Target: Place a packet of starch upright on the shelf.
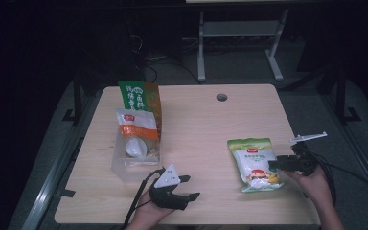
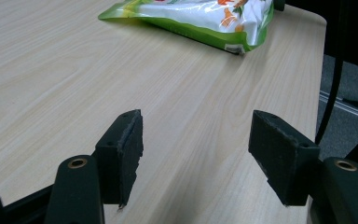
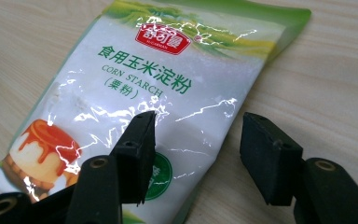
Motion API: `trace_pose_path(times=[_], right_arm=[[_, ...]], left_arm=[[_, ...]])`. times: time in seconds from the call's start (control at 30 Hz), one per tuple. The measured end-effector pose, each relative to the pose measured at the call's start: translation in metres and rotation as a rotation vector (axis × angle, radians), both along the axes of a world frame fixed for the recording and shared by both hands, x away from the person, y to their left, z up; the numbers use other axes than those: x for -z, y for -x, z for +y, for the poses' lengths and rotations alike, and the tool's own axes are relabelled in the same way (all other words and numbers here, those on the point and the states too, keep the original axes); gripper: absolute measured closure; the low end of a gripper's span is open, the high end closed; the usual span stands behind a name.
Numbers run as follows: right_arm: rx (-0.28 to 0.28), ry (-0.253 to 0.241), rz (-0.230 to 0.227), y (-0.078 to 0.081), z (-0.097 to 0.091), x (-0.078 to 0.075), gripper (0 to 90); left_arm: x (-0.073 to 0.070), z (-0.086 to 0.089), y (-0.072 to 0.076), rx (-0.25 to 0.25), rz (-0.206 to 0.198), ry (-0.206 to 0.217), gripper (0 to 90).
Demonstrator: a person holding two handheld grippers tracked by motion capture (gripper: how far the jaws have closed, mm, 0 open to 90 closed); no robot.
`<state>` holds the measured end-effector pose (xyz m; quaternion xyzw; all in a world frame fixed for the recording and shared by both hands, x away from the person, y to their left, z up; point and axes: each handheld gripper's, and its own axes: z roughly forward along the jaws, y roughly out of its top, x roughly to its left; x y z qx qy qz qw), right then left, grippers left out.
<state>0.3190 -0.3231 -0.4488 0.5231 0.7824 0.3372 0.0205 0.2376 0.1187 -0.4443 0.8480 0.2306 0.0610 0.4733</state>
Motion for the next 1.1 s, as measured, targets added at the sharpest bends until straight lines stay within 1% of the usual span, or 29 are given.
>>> trace_pose_path(times=[0.07,0.1,0.23,0.3,0.4,0.43,0.47,0.5,0.63,0.73,0.87,0.93,1.0,1.1], right_arm=[[0.001,-0.022,-0.007,0.002,-0.002,0.002,48.9],[-0.002,-0.032,-0.002,0.003,-0.002,0.002,51.4],[0.005,-0.036,-0.006,0.005,0.0,0.002,51.4],[0.019,-0.047,0.004,0.006,-0.001,0.002,51.6],[0.039,-0.065,0.002,0.008,-0.001,0.004,51.7],[0.05,-0.072,0.011,0.009,-0.001,0.004,51.7],[0.05,-0.072,0.011,0.009,-0.001,0.004,51.7],[0.061,-0.084,0.012,0.011,-0.002,0.005,51.7],[0.079,-0.093,0.02,0.012,-0.001,0.005,51.8],[0.083,-0.089,0.018,0.014,0.0,0.004,51.8],[0.061,-0.096,0.027,0.016,0.005,0.005,51.8],[0.051,-0.088,0.036,0.018,0.009,0.003,51.8],[0.022,-0.074,0.04,0.018,0.012,0.002,50.5],[0.0,-0.062,0.04,0.013,0.012,0.001,47.5]], left_arm=[[0.0,0.0,0.0,0.0,0.005,0.009,35.0],[0.0,0.0,0.0,-0.001,0.005,0.009,35.1],[-0.001,0.001,0.0,-0.003,0.005,0.008,35.1],[-0.001,0.001,0.0,-0.004,0.004,0.007,35.0],[-0.001,0.001,0.0,-0.005,0.005,0.007,35.1],[-0.001,0.001,0.0,-0.005,0.005,0.007,35.1],[-0.001,0.001,0.0,-0.005,0.005,0.007,35.0],[-0.001,0.001,0.0,-0.005,0.005,0.006,35.0],[-0.001,0.0,0.0,-0.004,0.003,0.006,35.1],[-0.001,0.001,0.0,-0.005,0.003,0.006,35.1],[-0.001,0.001,0.0,-0.006,0.003,0.006,35.1],[-0.001,0.001,0.0,-0.005,0.003,0.006,35.1],[-0.001,0.001,0.0,-0.005,0.001,0.005,35.1],[-0.001,0.001,0.0,-0.005,0.002,0.004,35.1]])
